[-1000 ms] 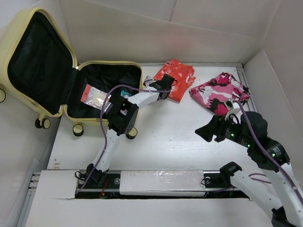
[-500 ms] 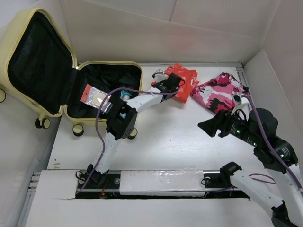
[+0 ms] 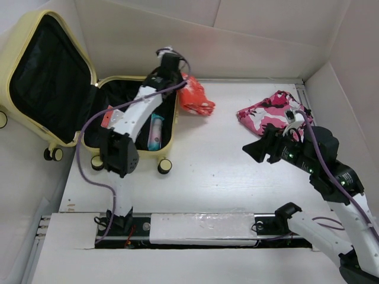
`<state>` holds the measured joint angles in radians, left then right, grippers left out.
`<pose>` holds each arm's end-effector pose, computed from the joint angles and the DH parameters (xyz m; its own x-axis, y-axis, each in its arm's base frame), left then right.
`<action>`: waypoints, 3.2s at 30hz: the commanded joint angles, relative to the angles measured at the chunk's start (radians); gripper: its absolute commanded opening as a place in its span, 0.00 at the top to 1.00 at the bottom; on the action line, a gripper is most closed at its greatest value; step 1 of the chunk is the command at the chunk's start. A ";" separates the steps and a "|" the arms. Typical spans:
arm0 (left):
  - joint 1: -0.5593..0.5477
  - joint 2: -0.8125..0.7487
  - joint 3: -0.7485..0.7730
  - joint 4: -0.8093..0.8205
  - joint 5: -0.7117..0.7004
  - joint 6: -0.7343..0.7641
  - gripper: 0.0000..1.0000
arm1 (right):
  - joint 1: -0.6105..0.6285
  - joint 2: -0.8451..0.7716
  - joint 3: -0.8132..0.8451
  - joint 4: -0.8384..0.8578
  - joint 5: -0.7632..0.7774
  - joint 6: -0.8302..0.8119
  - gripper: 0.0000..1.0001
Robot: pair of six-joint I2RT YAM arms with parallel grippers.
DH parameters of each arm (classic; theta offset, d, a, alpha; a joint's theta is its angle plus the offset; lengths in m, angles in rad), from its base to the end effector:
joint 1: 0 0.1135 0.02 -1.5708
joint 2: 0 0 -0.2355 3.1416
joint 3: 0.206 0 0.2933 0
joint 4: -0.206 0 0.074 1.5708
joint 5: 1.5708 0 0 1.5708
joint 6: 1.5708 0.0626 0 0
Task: Pack the luggage
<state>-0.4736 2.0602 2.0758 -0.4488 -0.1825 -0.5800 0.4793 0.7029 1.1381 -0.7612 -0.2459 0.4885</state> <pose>0.4856 -0.2361 0.3289 -0.4779 -0.3606 -0.8009 0.0478 0.8998 -0.4337 0.1731 0.1071 0.3980 -0.5569 0.2236 -0.7999 -0.4423 0.7354 0.5134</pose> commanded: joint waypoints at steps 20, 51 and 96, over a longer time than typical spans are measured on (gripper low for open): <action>0.627 -0.362 -0.576 0.059 -0.001 0.101 1.00 | 0.001 0.069 -0.024 0.077 0.066 -0.027 0.28; -0.404 -0.193 -0.353 0.151 0.245 -0.018 0.38 | -0.769 0.872 -0.019 0.290 0.432 0.323 0.28; -0.309 0.230 -0.324 0.350 0.376 -0.467 0.38 | -0.344 0.354 -0.167 0.112 0.171 0.206 0.05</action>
<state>-0.7757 2.2887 1.7596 -0.1558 0.2359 -0.9463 0.1184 1.1179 0.9672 -0.6197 -0.0433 0.7101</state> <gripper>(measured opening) 0.621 0.954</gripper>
